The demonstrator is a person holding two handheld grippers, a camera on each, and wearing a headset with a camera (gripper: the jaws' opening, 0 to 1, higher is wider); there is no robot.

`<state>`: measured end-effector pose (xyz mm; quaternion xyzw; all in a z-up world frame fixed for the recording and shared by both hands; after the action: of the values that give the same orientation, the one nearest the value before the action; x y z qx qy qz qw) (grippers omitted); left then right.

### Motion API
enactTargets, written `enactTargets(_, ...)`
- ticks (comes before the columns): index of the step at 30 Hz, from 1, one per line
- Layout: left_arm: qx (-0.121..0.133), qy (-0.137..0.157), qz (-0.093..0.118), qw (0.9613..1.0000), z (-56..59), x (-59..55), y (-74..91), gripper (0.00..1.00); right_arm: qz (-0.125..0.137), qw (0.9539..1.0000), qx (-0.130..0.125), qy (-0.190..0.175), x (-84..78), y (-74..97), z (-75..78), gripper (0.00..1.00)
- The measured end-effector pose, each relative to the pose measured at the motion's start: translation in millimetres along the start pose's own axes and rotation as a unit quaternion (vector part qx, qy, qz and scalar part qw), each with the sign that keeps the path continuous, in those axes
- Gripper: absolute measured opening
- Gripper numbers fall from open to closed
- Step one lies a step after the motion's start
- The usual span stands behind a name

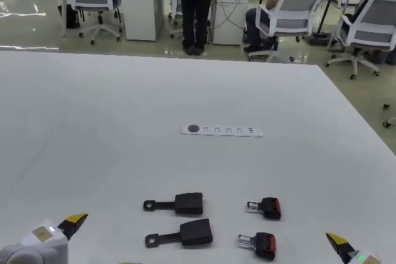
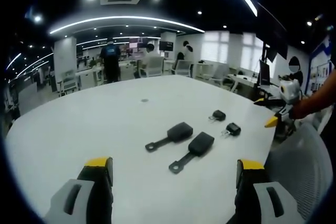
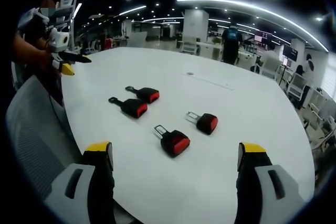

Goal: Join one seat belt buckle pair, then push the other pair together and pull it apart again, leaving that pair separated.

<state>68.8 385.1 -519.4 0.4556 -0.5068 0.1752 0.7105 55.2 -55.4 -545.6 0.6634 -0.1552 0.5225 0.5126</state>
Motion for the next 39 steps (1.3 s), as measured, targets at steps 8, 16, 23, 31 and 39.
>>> enactTargets(8, -0.002, 0.002, -0.002, 1.0, 3.4, 1.1, -2.2, 1.0, -0.001, 1.0, 0.003, 0.0, 0.4, -1.2, -0.7, 1.0)
enactTargets(16, -0.002, 0.001, -0.002, 1.0, 0.5, -0.3, -4.2, 1.0, -0.002, 1.0, 0.004, -0.001, -2.3, -2.7, 0.3, 1.0)
enactTargets(23, -0.003, 0.0, -0.004, 1.0, 2.2, 0.6, -5.9, 1.0, -0.003, 1.0, 0.004, -0.002, -1.2, -2.6, -0.5, 1.0)
enactTargets(31, -0.005, 0.0, -0.007, 1.0, 2.7, -0.8, -8.5, 1.0, -0.007, 0.9999, 0.007, -0.004, -3.5, -4.4, -0.3, 1.0)
enactTargets(39, -0.009, 0.001, -0.011, 0.9999, 2.8, -2.2, -13.1, 1.0, -0.01, 0.9999, 0.01, -0.006, -5.9, -6.4, 1.0, 1.0)
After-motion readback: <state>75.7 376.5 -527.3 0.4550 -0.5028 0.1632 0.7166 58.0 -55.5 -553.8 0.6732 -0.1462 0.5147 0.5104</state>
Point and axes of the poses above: the centre of the closed fingertips' face, and the gripper's own axes: y roughly backward along the fingers, z roughly to its right, x roughly out of its top, the point moved 9 cm from there along y, roughly backward along the fingers, and after that the axes turned 1 degree about -z, right-handed, at the moved point
